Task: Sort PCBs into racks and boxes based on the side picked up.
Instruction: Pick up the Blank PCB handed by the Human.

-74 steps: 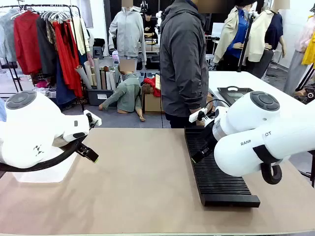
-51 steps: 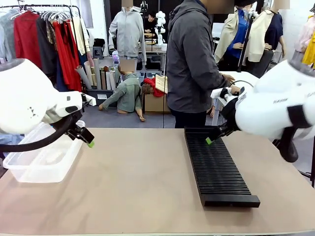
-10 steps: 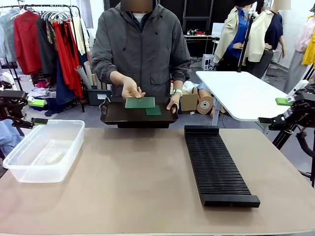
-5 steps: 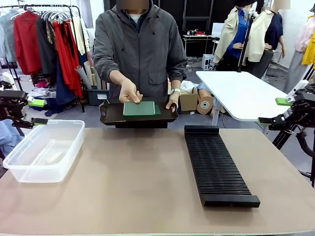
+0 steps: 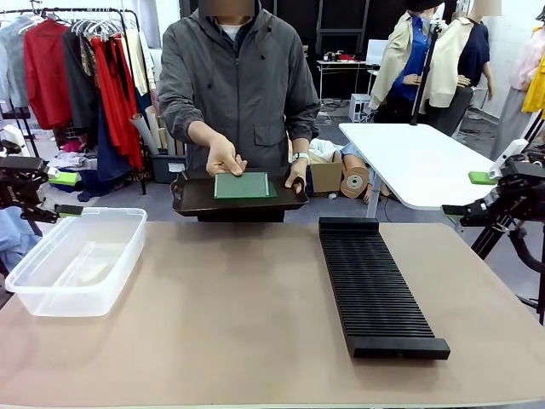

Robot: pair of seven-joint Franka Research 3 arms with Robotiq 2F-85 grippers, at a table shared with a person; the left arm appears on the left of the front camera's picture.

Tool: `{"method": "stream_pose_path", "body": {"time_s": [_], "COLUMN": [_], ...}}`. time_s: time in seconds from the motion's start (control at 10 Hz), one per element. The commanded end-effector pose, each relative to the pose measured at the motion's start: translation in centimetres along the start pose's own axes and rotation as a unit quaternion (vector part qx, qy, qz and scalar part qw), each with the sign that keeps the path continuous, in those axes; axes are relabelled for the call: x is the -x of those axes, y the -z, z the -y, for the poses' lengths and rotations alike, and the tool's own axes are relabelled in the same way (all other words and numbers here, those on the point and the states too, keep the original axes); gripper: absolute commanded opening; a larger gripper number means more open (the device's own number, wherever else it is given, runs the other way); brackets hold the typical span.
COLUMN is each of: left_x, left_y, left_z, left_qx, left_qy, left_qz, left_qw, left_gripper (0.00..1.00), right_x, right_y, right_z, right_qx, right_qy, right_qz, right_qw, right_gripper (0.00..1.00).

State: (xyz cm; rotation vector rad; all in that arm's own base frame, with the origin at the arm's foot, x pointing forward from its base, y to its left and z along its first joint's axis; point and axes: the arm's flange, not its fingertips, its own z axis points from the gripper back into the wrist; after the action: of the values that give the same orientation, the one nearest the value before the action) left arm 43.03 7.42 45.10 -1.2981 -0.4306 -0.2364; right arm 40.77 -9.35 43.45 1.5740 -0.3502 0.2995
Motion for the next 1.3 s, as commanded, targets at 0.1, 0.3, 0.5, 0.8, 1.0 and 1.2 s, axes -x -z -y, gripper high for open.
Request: {"method": "stream_pose_path", "body": {"time_s": [0.1,0.3,0.5,0.8,1.0,1.2], "left_x": [0.0,0.0,0.0,0.0,0.0,0.0], "left_y": [-0.1,-0.1,-0.1,-0.1,-0.1,-0.1], "left_z": [0.2,0.2,0.2,0.2,0.2,0.2], "left_qx": [0.004,0.004,0.004,0.004,0.004,0.004], "left_qy": [-0.006,-0.006,-0.006,-0.006,-0.006,-0.006], "left_qz": [0.001,0.001,0.001,0.001,0.001,0.001], "left_qw": [1.0,1.0,1.0,1.0,1.0,1.0], "left_gripper": [1.0,1.0,1.0,1.0,1.0,1.0], "right_x": [-1.2,-2.5,-4.5,-7.6,-9.0,-10.5], "right_y": [3.4,4.6,6.8,9.4,10.9,12.7], "right_z": [0.9,1.7,3.5,6.0,7.6,8.9], "right_qx": [0.035,0.049,0.051,0.058,0.055,0.057], "right_qy": [-0.005,-0.008,0.004,0.015,0.01,0.002], "right_qz": [0.019,0.025,0.021,0.0,-0.008,-0.02], "right_qw": [0.999,0.998,0.998,0.998,0.998,0.998], "right_gripper": [1.0,1.0,1.0,1.0,1.0,1.0]}}
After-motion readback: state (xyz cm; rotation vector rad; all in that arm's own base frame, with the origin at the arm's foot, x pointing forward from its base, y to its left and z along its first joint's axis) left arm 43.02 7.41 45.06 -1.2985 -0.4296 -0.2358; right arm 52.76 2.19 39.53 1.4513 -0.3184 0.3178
